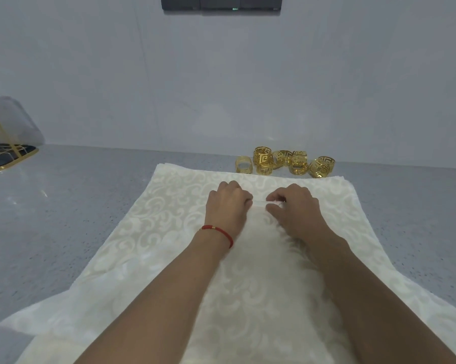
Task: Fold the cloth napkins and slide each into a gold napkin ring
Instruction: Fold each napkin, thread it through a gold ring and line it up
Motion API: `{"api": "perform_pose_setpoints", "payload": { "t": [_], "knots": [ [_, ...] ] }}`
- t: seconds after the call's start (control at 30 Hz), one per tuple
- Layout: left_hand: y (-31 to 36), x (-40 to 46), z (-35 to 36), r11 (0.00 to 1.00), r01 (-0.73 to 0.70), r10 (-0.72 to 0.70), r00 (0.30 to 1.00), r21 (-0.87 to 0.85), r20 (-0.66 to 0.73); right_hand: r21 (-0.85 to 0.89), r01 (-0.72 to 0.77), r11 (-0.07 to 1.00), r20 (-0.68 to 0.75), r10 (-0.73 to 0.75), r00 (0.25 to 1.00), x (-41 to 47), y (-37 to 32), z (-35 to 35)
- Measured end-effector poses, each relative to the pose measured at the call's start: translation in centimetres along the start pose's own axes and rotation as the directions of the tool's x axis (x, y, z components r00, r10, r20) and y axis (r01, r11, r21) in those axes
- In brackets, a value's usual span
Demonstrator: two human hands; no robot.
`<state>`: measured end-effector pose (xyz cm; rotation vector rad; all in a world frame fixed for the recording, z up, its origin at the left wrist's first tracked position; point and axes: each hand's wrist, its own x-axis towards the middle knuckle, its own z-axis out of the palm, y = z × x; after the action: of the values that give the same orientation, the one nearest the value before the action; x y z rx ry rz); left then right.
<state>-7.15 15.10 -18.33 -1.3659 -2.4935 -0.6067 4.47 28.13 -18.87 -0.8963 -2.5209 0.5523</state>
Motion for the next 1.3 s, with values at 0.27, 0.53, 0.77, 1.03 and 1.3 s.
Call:
{"api": "perform_pose_setpoints", "payload": {
  "t": [0.27, 0.53, 0.77, 1.03, 1.3],
  "knots": [
    [0.9, -0.1, -1.2, 0.961, -0.126, 0.136, 0.991, 0.245, -0.021, -0.088, 0.076, 0.993, -0.033, -0.079, 0.996, -1.1, -1.1, -1.3],
    [1.4, -1.0, -2.2, 0.958, -0.15, 0.129, 0.987, 0.245, 0.1, -0.027, 0.099, 0.995, -0.01, -0.099, 0.995, -1.9, -1.1, -1.7],
    [-0.3, -0.7, -1.5, 0.998, -0.019, 0.023, 0.998, -0.065, 0.059, -0.045, 0.051, 0.998, -0.029, -0.053, 0.998, -1.9, -0.8, -1.3],
    [-1.3, -1.0, -1.5, 0.97, -0.212, 0.21, 0.977, 0.116, 0.031, -0.325, 0.157, 0.932, -0.012, -0.171, 0.985, -2.8, -2.2, -2.2],
    [-0.1, -2.1, -3.7, 0.94, -0.268, 0.234, 0.957, 0.209, 0.173, -0.29, 0.209, 0.934, 0.015, -0.214, 0.977, -5.5, -2.3, -3.2]
  ]
}}
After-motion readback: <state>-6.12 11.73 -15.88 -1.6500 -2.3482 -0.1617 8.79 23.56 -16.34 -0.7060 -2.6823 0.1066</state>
